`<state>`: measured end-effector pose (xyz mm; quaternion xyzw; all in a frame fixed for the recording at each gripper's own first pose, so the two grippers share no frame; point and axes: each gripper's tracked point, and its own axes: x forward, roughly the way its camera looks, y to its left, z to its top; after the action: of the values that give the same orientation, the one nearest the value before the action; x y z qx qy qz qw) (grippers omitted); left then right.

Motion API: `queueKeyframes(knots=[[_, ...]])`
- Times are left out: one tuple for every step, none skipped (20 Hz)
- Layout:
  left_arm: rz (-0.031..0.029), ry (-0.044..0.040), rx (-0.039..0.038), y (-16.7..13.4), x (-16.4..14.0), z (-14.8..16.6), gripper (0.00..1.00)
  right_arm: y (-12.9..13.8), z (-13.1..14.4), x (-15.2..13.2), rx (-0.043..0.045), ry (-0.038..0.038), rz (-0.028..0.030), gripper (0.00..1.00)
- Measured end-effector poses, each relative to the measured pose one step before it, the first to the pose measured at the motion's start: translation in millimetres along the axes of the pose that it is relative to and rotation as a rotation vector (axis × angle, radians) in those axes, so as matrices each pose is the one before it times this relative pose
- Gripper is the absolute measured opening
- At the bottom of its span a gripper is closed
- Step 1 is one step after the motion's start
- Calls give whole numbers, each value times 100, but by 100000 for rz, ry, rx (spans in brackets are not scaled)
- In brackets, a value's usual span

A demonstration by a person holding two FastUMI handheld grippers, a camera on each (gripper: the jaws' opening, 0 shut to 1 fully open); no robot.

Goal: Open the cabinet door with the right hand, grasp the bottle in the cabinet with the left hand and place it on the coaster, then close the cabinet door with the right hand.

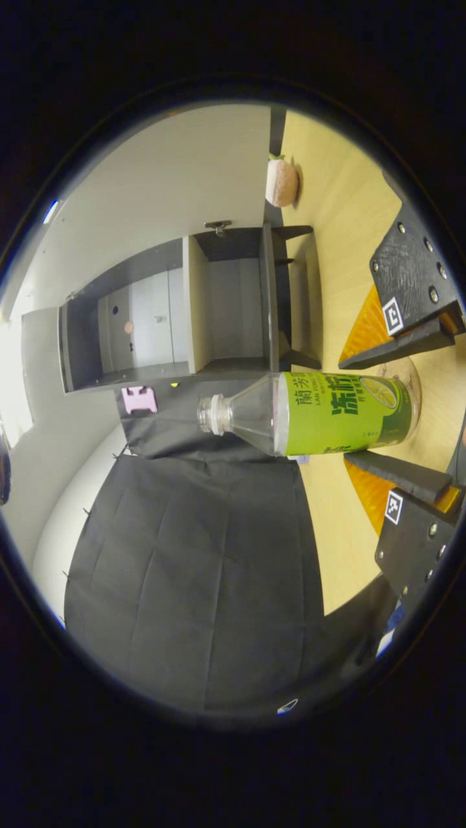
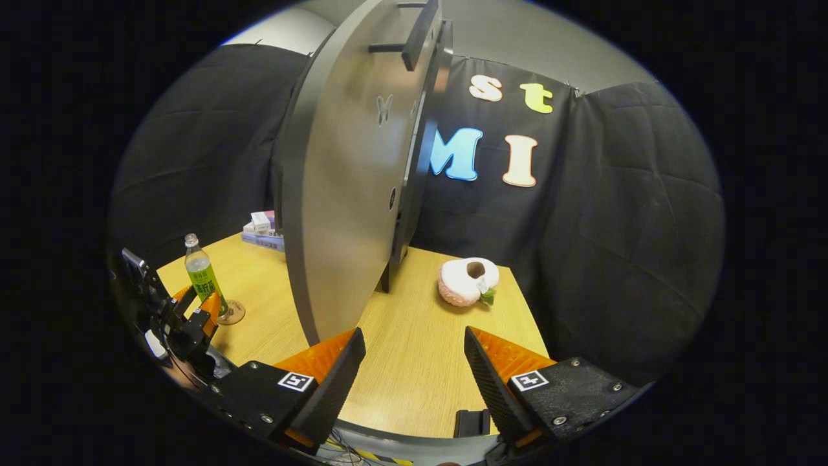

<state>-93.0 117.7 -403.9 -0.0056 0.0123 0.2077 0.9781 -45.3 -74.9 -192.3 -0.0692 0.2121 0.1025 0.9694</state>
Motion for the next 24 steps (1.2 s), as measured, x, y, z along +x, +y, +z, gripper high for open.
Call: queueKeyframes(knots=[[590,561,125,164,-90,-314,71,113,15,-76,-497,-117,457,95],[626,509,121,-39,269,-218,72,78,2,71,-286,56,352,95],[553,-425,322,-2,16,-44,72,166,-215,185,-33,240,555,95],[419,-1175,378,-92,-177,301,71,-5,36,139,-130,184,144,95],[251,-1130,578,-263,-615,527,71,-85,67,33,-181,-189,13,95],[-142,-1241,312,-310,-468,672,71,36,168,104,109,-227,142,95],[-205,-968,526,-200,-470,817,71,-57,-15,10,-60,46,-243,95],[-306,-662,522,-212,-516,809,71,-156,105,24,130,-118,-395,95],[-13,-397,218,-47,-444,606,72,-197,106,7,305,-432,-864,95],[-112,427,-624,-46,-402,484,71,-328,200,64,568,-479,-1210,95],[-994,2105,-2000,-49,89,122,70,-343,106,149,623,-359,-1133,94],[-1793,2590,-2163,-292,-268,239,72,-225,129,28,890,-241,-624,95],[-1763,1734,-1468,-572,-621,417,71,-224,-27,-9,531,-355,-672,95],[-1881,415,-595,-619,-632,910,71,-354,86,-88,43,-345,-668,95],[-2379,20,47,-756,-709,1161,71,-480,167,-213,-1003,-723,-1173,95],[-1953,283,646,-550,-524,1478,71,-815,361,-229,-950,-1192,-1651,94],[-2882,-143,1,-619,-530,1765,71,-718,316,-156,477,-1110,-1453,96],[-3216,-783,188,-674,-376,2092,71,-602,603,-172,1641,-1407,-1161,95],[-1742,-1721,1030,-103,-267,2456,71,-697,829,-226,1552,-1961,-1378,95],[-1410,-1627,923,-21,45,2274,71,-794,1080,-141,1372,-2024,-1725,94],[-1951,-1458,1225,-103,285,2449,71,-714,1187,-139,1602,-2444,-1416,94],[-1654,-411,1948,-56,260,2239,71,-727,1582,78,1762,-3178,-1413,94],[-1506,-776,1770,5,346,2260,72,-712,1768,-83,1759,-3651,-1375,94],[-1272,-29,2785,-37,556,2443,72,-618,1942,50,2087,-3668,-1002,95]])
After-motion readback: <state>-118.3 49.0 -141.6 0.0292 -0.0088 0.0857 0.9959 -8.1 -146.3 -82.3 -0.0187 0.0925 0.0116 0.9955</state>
